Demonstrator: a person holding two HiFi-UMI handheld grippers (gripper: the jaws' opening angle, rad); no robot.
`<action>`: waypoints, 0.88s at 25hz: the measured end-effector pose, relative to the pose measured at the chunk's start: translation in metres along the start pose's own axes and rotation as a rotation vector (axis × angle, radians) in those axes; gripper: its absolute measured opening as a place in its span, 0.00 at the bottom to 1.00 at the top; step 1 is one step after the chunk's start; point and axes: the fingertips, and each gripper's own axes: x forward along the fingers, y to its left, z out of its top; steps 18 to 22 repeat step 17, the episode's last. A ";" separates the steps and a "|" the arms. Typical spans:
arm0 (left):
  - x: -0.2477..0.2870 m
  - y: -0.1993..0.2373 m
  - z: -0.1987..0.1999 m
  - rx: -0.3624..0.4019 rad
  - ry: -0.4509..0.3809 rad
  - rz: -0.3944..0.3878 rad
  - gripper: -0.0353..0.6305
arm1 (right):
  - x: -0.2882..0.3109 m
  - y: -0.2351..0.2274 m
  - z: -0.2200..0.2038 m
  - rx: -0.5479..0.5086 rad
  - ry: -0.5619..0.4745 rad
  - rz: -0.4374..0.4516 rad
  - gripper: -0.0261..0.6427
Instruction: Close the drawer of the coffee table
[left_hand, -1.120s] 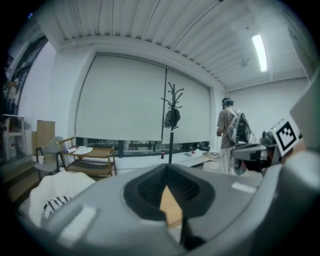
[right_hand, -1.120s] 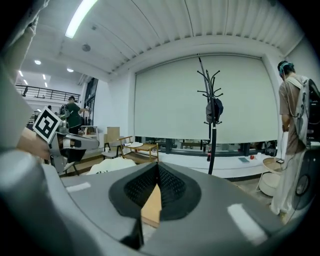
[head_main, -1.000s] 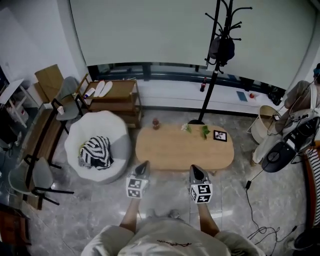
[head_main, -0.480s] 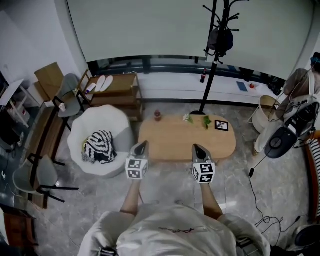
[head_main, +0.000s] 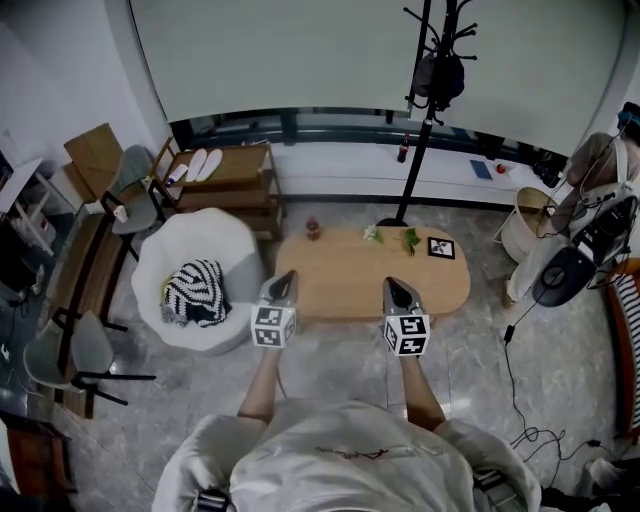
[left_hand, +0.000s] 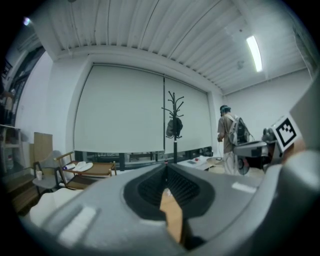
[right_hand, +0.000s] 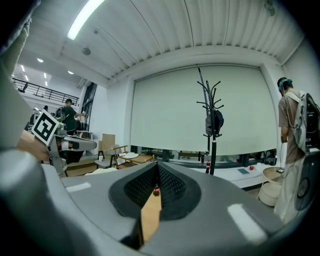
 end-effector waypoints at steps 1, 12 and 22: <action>0.001 0.000 0.000 0.001 0.001 -0.002 0.06 | 0.001 0.000 0.000 0.002 0.000 0.001 0.05; 0.009 -0.002 -0.004 0.008 0.016 -0.007 0.06 | 0.008 -0.003 -0.004 0.000 0.013 0.016 0.05; 0.011 -0.008 -0.008 0.004 0.019 -0.012 0.06 | 0.004 -0.007 -0.008 -0.003 0.020 0.013 0.05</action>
